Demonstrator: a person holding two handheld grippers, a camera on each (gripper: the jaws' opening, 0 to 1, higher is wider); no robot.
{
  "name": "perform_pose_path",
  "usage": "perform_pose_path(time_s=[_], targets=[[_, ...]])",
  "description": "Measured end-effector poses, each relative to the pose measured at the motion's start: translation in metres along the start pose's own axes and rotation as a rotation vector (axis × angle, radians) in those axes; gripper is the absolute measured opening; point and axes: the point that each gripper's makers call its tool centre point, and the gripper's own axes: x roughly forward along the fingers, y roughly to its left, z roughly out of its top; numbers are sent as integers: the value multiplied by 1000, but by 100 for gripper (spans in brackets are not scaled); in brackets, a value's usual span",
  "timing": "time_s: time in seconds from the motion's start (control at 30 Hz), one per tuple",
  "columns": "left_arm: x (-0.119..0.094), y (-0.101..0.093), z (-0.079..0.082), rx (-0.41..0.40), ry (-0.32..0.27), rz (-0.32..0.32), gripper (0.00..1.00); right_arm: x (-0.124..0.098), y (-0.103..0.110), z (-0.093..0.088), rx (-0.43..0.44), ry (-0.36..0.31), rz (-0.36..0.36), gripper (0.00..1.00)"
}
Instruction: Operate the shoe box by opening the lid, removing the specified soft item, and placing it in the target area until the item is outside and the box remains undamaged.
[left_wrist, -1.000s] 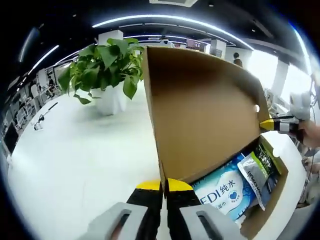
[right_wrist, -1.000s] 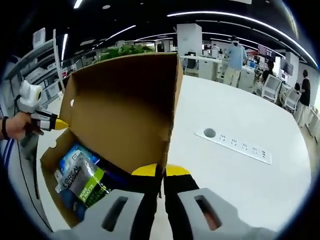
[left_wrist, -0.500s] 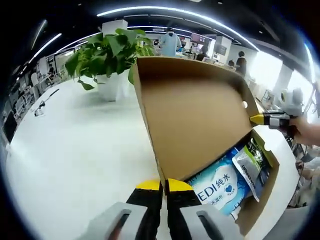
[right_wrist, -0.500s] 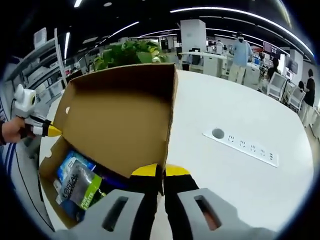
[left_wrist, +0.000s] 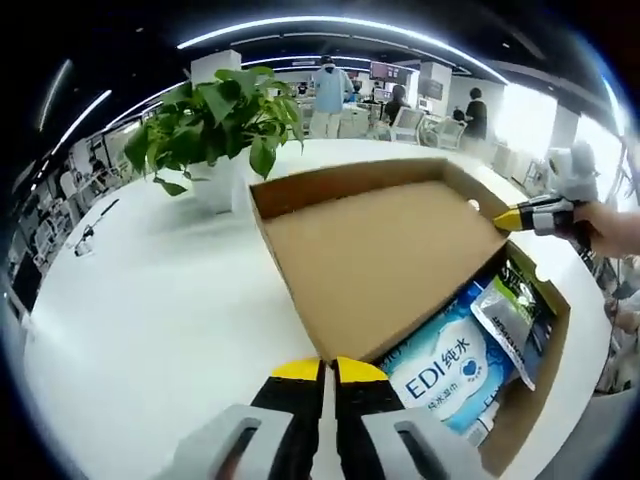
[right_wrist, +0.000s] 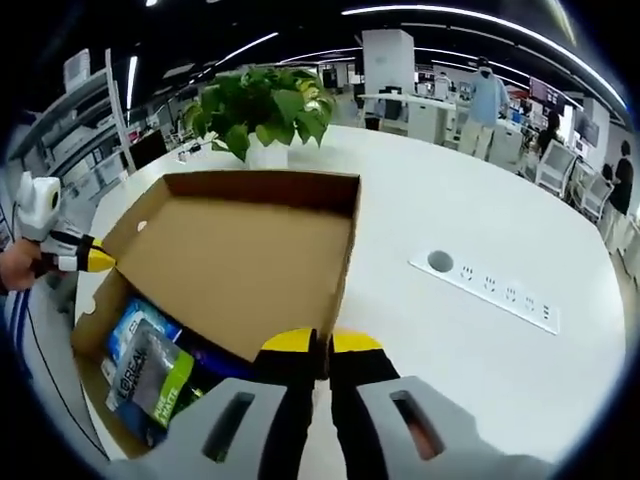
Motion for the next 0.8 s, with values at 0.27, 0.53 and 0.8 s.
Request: perform_pose_path(time_s=[0.27, 0.53, 0.8], targets=[[2, 3, 0, 27, 10, 11, 2, 7, -1, -4, 10, 11, 10, 4], [3, 4, 0, 18, 3, 21, 2, 8, -1, -6, 24, 6, 3, 5], [3, 5, -1, -8, -1, 13, 2, 9, 0, -8, 61, 11, -1, 5]])
